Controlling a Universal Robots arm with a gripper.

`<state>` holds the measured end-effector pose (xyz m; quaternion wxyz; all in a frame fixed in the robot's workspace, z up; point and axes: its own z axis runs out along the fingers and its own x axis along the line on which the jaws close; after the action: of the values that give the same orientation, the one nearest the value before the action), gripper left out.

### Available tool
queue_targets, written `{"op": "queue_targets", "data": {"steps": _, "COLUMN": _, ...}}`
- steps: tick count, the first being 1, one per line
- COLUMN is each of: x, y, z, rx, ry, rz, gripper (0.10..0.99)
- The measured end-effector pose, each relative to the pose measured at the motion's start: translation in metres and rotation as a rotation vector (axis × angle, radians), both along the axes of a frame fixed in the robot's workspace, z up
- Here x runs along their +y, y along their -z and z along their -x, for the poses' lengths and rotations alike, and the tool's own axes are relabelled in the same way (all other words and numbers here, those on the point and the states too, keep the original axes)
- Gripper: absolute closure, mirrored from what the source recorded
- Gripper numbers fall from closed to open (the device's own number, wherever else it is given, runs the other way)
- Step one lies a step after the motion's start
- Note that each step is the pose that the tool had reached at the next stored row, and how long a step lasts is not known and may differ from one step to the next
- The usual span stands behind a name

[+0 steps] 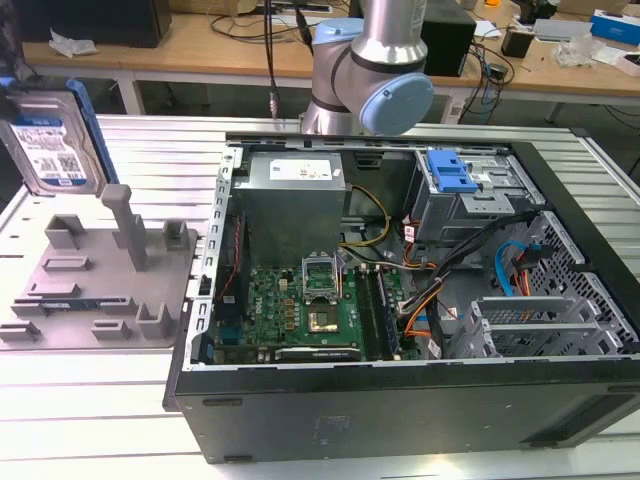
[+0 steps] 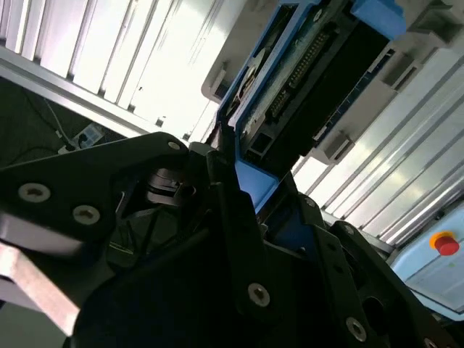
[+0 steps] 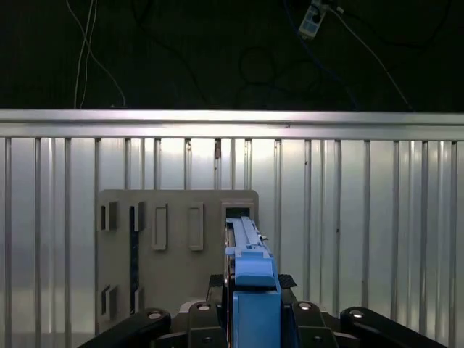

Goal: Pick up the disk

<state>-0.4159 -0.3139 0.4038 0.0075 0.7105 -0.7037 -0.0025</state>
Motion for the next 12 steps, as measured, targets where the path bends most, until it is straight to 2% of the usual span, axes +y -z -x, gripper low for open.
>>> {"op": "queue_targets", "data": {"steps": 4, "x": 0.0000, "y": -0.0207, "z": 0.0000, "rx": -0.0001, "ry": 0.000, "rz": 0.000, "gripper": 0.722}}
{"op": "queue_targets", "data": {"steps": 5, "x": 0.0000, "y": -0.0281, "z": 0.0000, "rx": 0.0000, "ry": 0.000, "rz": 0.000, "gripper": 0.722}}
{"op": "queue_targets", "data": {"steps": 8, "x": 0.0000, "y": -0.0421, "z": 0.0000, "rx": 0.0000, "ry": 0.000, "rz": 0.000, "gripper": 0.722}}
{"op": "queue_targets", "data": {"steps": 10, "x": -0.0001, "y": -0.0571, "z": 0.0000, "rx": 0.0000, "ry": 0.000, "rz": 0.000, "gripper": 0.722}}
{"op": "queue_targets", "data": {"steps": 12, "x": -0.0001, "y": -0.0673, "z": 0.0000, "rx": 0.0000, "ry": 0.000, "rz": 0.000, "gripper": 0.722}}
